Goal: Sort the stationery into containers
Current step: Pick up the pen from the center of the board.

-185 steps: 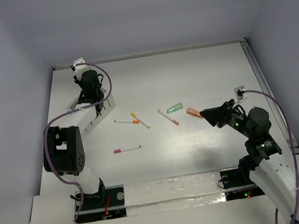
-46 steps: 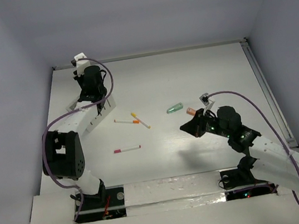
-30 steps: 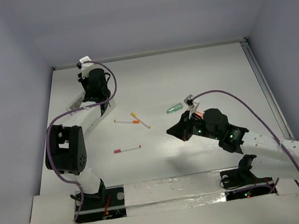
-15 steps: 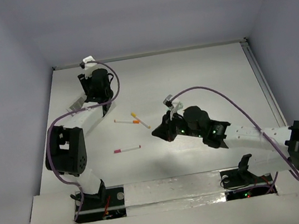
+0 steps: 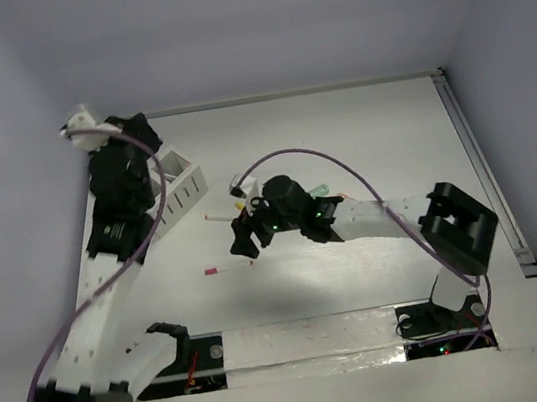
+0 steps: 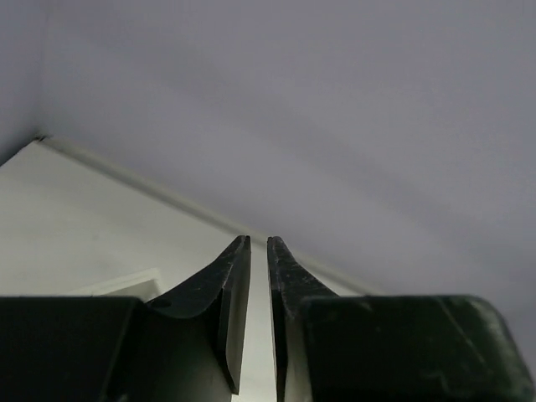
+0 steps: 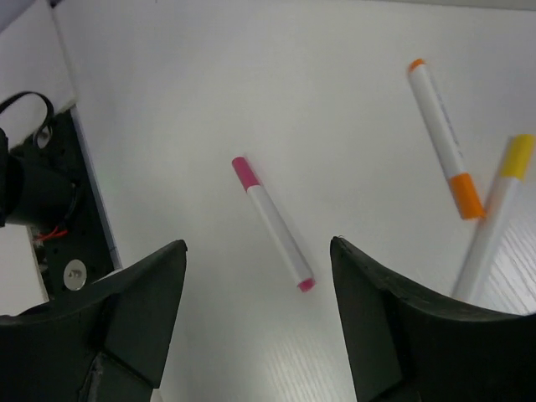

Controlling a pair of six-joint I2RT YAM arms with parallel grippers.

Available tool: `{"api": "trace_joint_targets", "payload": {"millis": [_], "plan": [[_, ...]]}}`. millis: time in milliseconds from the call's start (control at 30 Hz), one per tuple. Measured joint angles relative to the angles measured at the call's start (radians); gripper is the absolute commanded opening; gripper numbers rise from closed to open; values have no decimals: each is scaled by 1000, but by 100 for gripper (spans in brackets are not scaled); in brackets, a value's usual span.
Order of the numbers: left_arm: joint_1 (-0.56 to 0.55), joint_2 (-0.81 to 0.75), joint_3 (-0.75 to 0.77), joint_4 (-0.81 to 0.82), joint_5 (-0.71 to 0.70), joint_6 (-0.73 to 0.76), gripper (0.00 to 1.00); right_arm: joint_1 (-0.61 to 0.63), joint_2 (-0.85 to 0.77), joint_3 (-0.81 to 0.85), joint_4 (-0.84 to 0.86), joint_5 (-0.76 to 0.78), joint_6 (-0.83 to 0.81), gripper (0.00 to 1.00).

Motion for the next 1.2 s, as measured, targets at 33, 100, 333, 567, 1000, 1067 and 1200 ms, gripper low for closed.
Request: {"api": "trace_joint_targets", "payload": {"millis": [33, 100, 333, 567, 1000, 1067, 1200], "plan": [[0, -70, -4, -11, 26, -15, 11, 4, 51, 47, -24, -27, -16, 76], [0, -223, -19, -47, 68, -37, 11, 12, 140, 130, -61, -59, -51, 77], [0, -573, -106, -214, 115, -42, 14, 87, 393, 385, -248, -68, -190, 87], [0, -609, -164, -416, 193, -42, 18, 146, 503, 525, -397, 7, -283, 78], [0, -718, -116, -473, 248, -48, 22, 246, 573, 636, -460, 405, -399, 35], [0, -726, -108, -474, 248, -47, 22, 259, 577, 637, -458, 459, -407, 34], [0, -731, -94, -474, 248, -47, 23, 273, 580, 636, -456, 537, -428, 31]]}}
